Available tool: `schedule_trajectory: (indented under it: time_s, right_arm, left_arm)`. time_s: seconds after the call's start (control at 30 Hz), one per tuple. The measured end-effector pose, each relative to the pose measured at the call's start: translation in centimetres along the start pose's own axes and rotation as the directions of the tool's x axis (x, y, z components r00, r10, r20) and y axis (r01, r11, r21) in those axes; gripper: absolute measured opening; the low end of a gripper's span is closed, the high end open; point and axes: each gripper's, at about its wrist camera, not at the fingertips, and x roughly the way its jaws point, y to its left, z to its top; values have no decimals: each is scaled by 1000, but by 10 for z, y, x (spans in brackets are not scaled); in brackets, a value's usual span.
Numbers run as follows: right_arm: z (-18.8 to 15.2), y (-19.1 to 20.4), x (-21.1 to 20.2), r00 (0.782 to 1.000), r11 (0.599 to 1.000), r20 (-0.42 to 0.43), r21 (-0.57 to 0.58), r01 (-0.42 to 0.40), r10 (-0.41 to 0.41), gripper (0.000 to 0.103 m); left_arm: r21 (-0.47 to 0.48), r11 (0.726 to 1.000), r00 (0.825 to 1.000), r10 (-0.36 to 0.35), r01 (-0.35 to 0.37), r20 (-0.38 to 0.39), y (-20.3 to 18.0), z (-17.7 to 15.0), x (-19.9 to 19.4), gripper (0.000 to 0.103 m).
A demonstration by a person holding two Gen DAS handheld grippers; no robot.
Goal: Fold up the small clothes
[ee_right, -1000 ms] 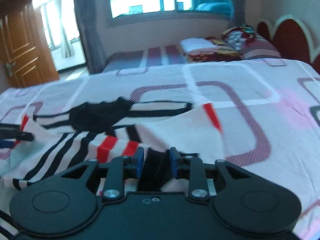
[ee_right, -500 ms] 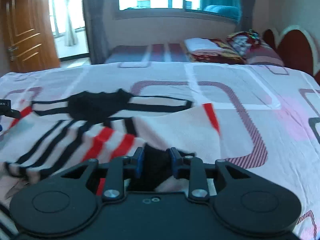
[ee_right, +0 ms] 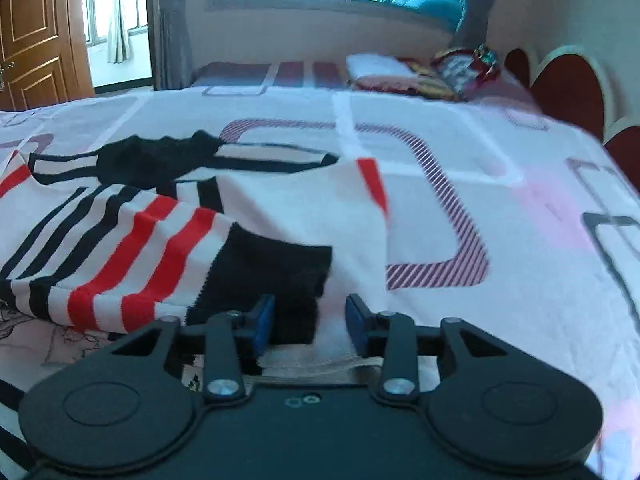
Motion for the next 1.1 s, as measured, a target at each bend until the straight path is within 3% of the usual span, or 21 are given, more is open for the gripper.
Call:
schedule_trajectory:
  time_s: [0.07,0.17,0.23,0.27,0.37,0.47,0.53,0.7,0.83,0.93,1.0,1.1]
  right_arm:
    - [0,1,-14,998,999,48,30,-43,42,37]
    - [-1,16,-28,991,997,110,-20,-74,75,39]
    - [0,28,-23,990,992,81,-61,-108,112,38]
    - [0,31,-16,992,990,46,-77,-114,118,37]
    - [-9,18,6,995,994,-27,-57,-98,97,37]
    - [-9,7,5,996,995,-31,-63,-83,81,37]
    - [-8,3,-6,997,997,-23,-46,-68,67,39]
    - [-21,25,-39,975,975,-16,-29,-220,220,38]
    - [-38,64,-47,952,946,-60,-110,-306,301,38]
    - [-52,81,-49,954,932,-85,-207,-298,287,37]
    - [-60,76,-46,961,929,-96,-246,-275,259,38]
    - [-66,49,-51,978,943,-77,-260,-209,195,41]
  left_arm:
    - [39,999,1000,-10,10,10,-9,-9,-8,94]
    - [85,996,1000,8,-7,-11,-19,-19,-1,94]
    - [81,996,999,25,-21,-42,-16,-24,9,94]
    - [99,995,999,32,-30,-15,-16,-26,8,95]
    - [102,994,999,49,-46,-22,-13,-27,5,95]
    - [50,998,998,38,-36,-44,-10,-27,-7,95]
    - [66,998,999,16,-13,-34,-18,-31,-17,95]
    - [142,989,999,-30,35,-41,-56,-45,-27,95]
    - [193,981,999,-28,31,-20,-71,-58,-40,95]
    - [272,961,998,49,-40,-28,-64,-71,-36,95]
    - [252,964,996,84,-86,17,-41,-77,-41,96]
    - [169,972,986,167,-166,8,-3,-76,-50,96]
